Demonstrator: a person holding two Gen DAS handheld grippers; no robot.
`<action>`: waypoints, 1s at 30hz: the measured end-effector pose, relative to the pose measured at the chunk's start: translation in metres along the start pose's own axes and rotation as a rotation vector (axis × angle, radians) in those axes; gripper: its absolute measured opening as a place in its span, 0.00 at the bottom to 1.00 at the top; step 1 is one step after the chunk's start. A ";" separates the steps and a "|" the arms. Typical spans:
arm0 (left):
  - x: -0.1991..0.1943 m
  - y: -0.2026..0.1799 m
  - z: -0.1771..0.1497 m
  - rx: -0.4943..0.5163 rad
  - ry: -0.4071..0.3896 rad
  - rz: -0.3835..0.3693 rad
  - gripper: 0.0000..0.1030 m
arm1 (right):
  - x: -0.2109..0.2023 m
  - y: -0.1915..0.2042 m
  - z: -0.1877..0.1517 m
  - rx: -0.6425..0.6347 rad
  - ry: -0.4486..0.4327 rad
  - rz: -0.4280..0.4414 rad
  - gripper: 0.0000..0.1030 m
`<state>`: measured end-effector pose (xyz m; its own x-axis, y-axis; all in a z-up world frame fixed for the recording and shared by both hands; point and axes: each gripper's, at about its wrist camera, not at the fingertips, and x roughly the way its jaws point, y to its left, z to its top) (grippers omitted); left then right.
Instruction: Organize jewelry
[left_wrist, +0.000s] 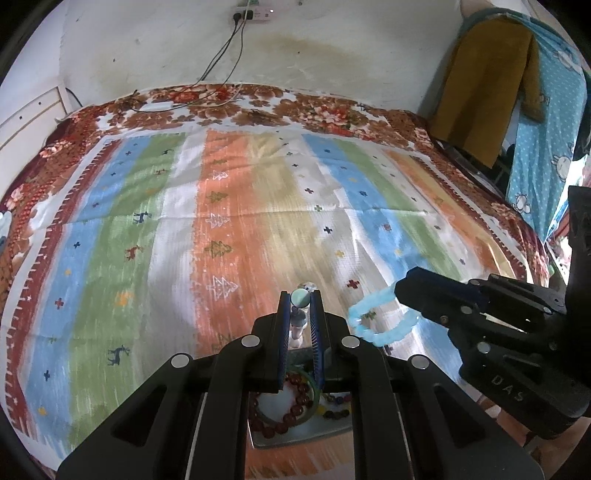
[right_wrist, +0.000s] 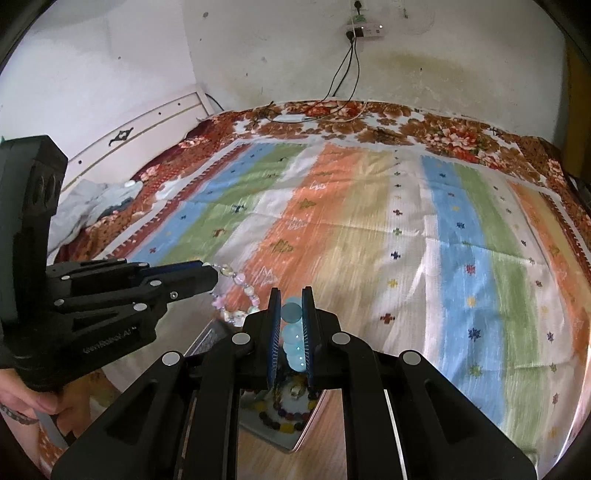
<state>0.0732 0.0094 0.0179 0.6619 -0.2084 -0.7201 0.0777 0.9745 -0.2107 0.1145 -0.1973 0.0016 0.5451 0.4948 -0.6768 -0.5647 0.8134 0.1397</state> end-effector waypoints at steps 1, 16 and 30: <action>-0.001 0.000 -0.002 -0.001 -0.001 -0.002 0.10 | 0.000 0.001 -0.003 -0.003 0.006 0.003 0.12; -0.013 0.007 -0.038 -0.037 0.041 0.082 0.30 | -0.016 0.004 -0.037 -0.018 0.013 0.010 0.35; -0.042 -0.012 -0.073 0.012 0.004 0.064 0.67 | -0.039 -0.013 -0.059 0.001 -0.031 0.018 0.65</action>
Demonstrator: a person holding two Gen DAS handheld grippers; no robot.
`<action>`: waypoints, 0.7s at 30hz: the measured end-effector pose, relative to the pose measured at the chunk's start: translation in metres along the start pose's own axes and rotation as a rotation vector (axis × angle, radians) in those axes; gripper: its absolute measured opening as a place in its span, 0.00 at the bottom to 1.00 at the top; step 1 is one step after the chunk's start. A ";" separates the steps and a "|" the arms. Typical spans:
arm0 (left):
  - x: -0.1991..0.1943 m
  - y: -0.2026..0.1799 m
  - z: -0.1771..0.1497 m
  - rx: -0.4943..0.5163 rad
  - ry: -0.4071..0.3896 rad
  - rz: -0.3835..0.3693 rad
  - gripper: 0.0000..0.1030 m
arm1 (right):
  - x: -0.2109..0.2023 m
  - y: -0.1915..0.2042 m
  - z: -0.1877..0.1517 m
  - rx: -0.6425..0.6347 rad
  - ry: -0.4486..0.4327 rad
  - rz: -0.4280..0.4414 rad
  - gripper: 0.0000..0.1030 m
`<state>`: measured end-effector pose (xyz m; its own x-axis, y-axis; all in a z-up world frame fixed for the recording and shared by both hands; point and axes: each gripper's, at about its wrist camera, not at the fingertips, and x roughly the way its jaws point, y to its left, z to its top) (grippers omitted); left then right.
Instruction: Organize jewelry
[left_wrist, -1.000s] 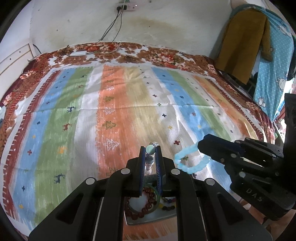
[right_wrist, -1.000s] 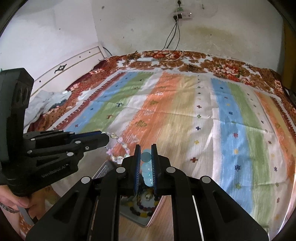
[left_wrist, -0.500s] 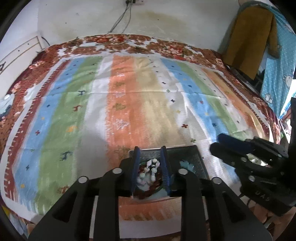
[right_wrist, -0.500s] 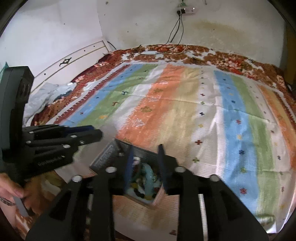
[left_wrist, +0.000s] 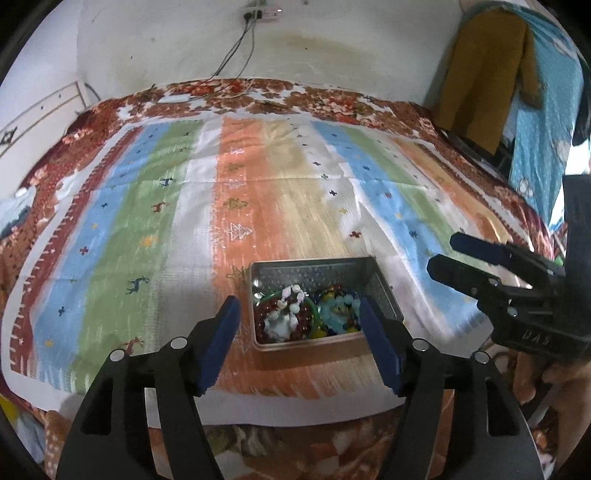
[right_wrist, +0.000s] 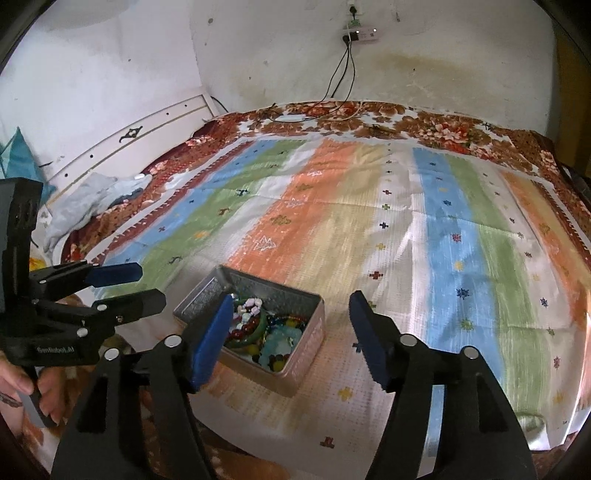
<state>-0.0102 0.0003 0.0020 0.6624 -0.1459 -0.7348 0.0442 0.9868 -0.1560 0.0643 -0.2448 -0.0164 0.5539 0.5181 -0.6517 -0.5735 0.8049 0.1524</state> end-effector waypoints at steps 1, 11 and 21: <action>0.000 -0.002 -0.001 0.009 -0.003 0.006 0.73 | -0.001 0.000 -0.001 0.000 -0.001 0.004 0.68; -0.006 -0.009 -0.008 0.054 -0.056 0.060 0.94 | -0.008 -0.002 -0.012 -0.005 -0.016 -0.007 0.91; -0.011 -0.018 -0.013 0.097 -0.115 0.064 0.94 | -0.013 -0.005 -0.020 -0.015 -0.053 -0.011 0.96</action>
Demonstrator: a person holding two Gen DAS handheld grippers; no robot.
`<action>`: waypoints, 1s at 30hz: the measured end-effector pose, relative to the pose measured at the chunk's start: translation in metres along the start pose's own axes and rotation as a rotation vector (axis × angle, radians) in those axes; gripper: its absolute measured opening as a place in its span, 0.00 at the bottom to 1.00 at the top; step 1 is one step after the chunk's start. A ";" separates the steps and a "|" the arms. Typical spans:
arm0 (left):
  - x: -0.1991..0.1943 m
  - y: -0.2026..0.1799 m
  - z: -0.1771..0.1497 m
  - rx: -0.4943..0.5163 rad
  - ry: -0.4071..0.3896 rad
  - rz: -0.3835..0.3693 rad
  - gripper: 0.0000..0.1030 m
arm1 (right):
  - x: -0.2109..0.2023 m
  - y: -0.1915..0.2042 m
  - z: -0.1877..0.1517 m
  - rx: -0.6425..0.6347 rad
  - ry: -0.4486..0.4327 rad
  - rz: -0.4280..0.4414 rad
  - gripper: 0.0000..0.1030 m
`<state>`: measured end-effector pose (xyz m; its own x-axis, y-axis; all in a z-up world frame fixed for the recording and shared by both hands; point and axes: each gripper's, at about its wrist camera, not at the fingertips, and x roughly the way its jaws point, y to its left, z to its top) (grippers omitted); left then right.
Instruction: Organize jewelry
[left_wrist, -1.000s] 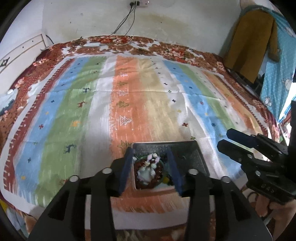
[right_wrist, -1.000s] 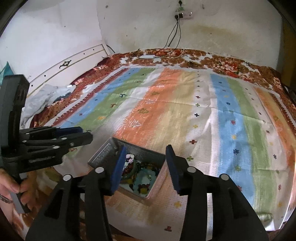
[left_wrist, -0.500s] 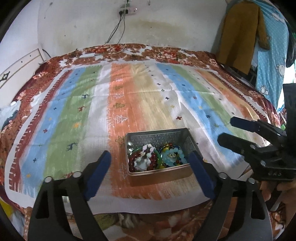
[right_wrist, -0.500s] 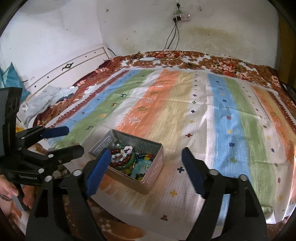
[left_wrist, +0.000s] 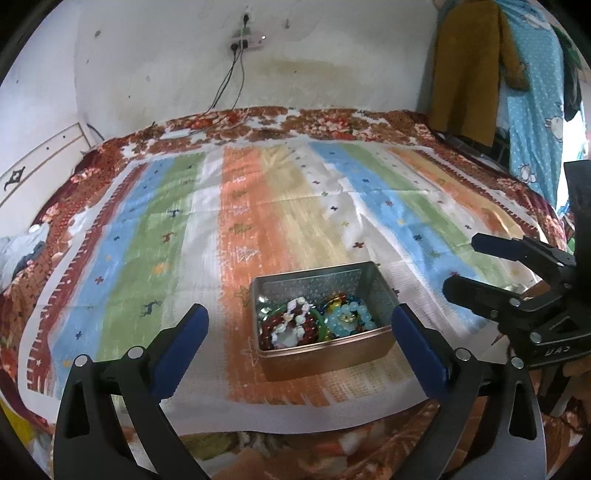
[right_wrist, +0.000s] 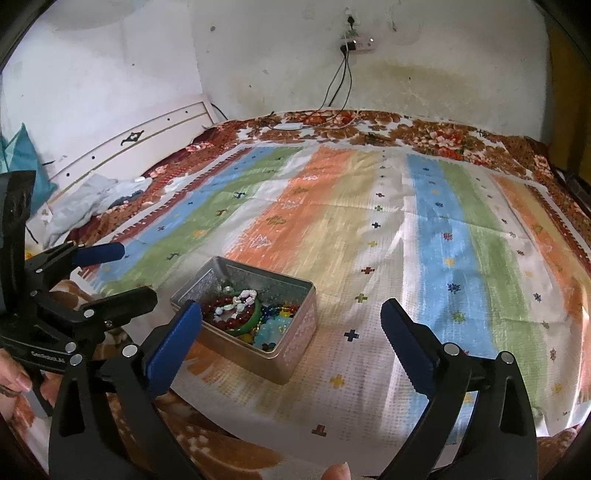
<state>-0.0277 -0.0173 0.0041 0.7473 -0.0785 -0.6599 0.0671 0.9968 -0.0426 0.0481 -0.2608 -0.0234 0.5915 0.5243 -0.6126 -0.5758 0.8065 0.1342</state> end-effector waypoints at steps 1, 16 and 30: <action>0.000 -0.001 0.000 0.001 -0.003 0.002 0.94 | -0.001 0.000 0.000 0.001 -0.002 0.006 0.96; -0.001 0.006 -0.003 -0.046 -0.027 0.044 0.94 | 0.000 -0.003 -0.005 -0.012 -0.010 0.020 0.96; 0.000 0.006 -0.005 -0.044 -0.021 0.043 0.94 | 0.002 -0.002 -0.005 -0.024 -0.006 0.022 0.96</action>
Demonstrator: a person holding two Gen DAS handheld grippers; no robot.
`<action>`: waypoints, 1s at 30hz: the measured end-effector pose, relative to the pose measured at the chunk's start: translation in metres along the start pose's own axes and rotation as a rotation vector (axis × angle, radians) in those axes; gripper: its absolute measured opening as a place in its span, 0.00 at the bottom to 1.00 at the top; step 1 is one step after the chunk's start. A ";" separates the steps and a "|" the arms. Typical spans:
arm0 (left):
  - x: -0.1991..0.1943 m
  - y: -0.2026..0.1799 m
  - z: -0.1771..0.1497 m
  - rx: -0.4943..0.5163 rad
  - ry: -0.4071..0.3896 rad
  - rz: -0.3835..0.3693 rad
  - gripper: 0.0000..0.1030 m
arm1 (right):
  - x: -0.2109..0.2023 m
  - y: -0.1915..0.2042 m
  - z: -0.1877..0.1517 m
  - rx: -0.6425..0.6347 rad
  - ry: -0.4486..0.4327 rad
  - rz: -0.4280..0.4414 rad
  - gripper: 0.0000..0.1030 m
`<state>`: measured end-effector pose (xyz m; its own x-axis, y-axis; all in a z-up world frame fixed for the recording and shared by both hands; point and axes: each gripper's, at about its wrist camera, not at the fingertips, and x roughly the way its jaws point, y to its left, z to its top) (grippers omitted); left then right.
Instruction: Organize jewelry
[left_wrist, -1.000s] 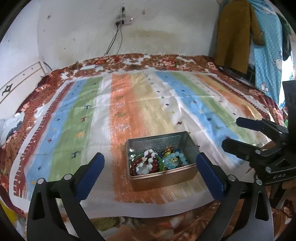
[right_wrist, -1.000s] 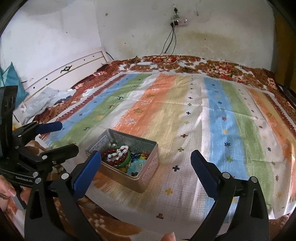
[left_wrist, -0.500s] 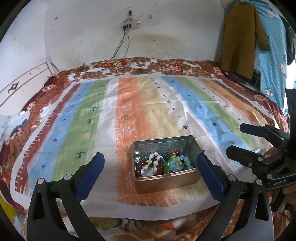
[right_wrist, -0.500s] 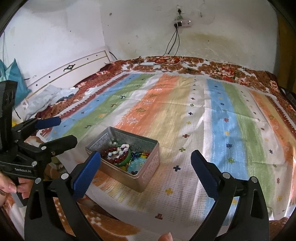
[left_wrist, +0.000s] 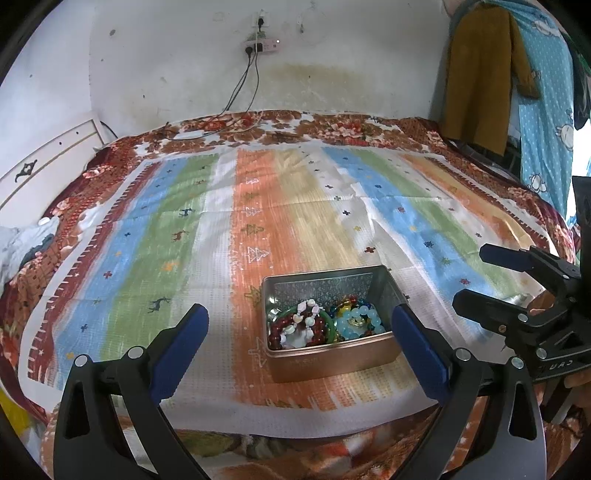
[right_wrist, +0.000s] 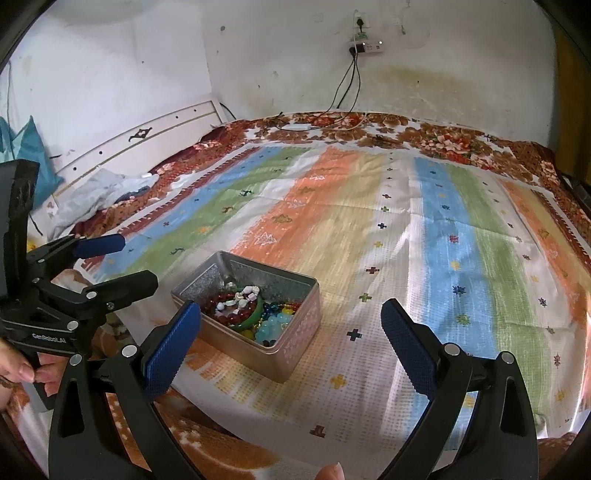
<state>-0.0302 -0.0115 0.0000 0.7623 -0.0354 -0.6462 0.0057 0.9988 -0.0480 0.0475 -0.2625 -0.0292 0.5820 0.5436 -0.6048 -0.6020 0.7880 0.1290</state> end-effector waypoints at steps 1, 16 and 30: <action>0.000 -0.001 0.000 0.002 0.002 0.001 0.94 | 0.000 0.000 0.000 0.000 0.000 0.001 0.96; 0.002 -0.005 -0.003 0.019 0.009 -0.005 0.94 | 0.001 -0.002 -0.001 0.003 0.001 -0.003 0.96; 0.003 -0.007 -0.003 0.026 0.032 0.002 0.94 | 0.002 -0.005 -0.003 0.009 0.002 -0.003 0.96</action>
<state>-0.0297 -0.0186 -0.0040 0.7414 -0.0336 -0.6702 0.0210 0.9994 -0.0269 0.0500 -0.2665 -0.0334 0.5826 0.5404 -0.6071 -0.5954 0.7922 0.1337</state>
